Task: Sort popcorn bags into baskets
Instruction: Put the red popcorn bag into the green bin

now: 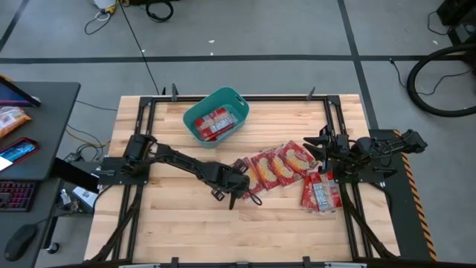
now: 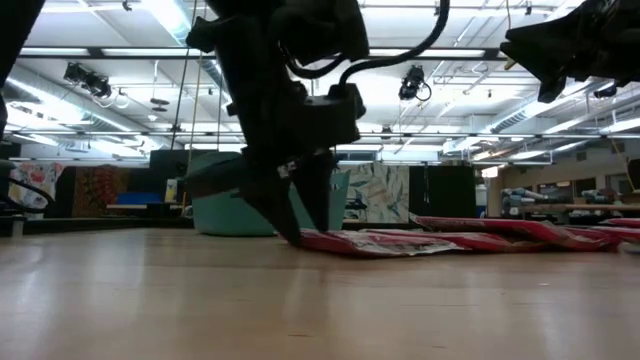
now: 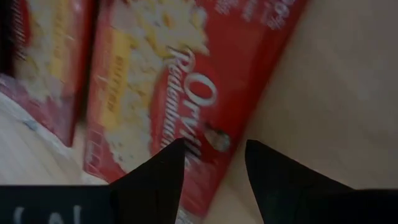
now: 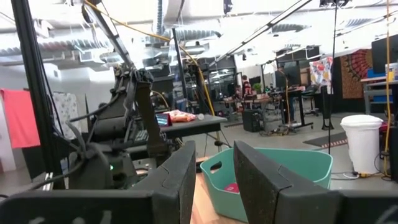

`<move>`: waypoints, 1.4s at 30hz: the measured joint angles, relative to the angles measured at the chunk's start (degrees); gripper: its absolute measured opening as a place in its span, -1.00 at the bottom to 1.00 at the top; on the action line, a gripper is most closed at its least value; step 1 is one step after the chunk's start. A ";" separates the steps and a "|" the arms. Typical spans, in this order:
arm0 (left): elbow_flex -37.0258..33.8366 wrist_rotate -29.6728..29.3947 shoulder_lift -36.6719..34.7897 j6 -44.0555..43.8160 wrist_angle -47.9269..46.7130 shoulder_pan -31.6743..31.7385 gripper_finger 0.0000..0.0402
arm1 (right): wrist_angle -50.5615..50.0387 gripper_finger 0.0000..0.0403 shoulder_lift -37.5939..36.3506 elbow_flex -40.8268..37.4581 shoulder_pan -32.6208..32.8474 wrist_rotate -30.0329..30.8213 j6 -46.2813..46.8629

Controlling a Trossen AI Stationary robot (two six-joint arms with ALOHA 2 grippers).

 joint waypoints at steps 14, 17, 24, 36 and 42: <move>0.10 -1.73 0.92 -4.57 0.11 0.19 -0.89 | 1.10 -0.44 0.07 0.00 0.02 -0.01 0.02; 0.06 -1.23 -0.22 -5.92 -1.98 0.35 -0.95 | 1.10 -0.44 0.07 0.00 0.02 -0.02 0.00; -0.03 -2.19 -7.64 -10.57 -7.75 1.21 -0.98 | 1.29 -0.44 0.09 0.00 0.02 -0.02 0.02; 0.00 -23.81 -19.71 -24.78 -5.51 5.41 -0.99 | 1.47 -0.44 0.11 0.00 0.02 -0.02 0.00; 0.00 -33.37 -19.73 -30.95 -6.31 8.73 -0.99 | 1.45 -0.44 0.11 0.00 0.01 -0.02 0.01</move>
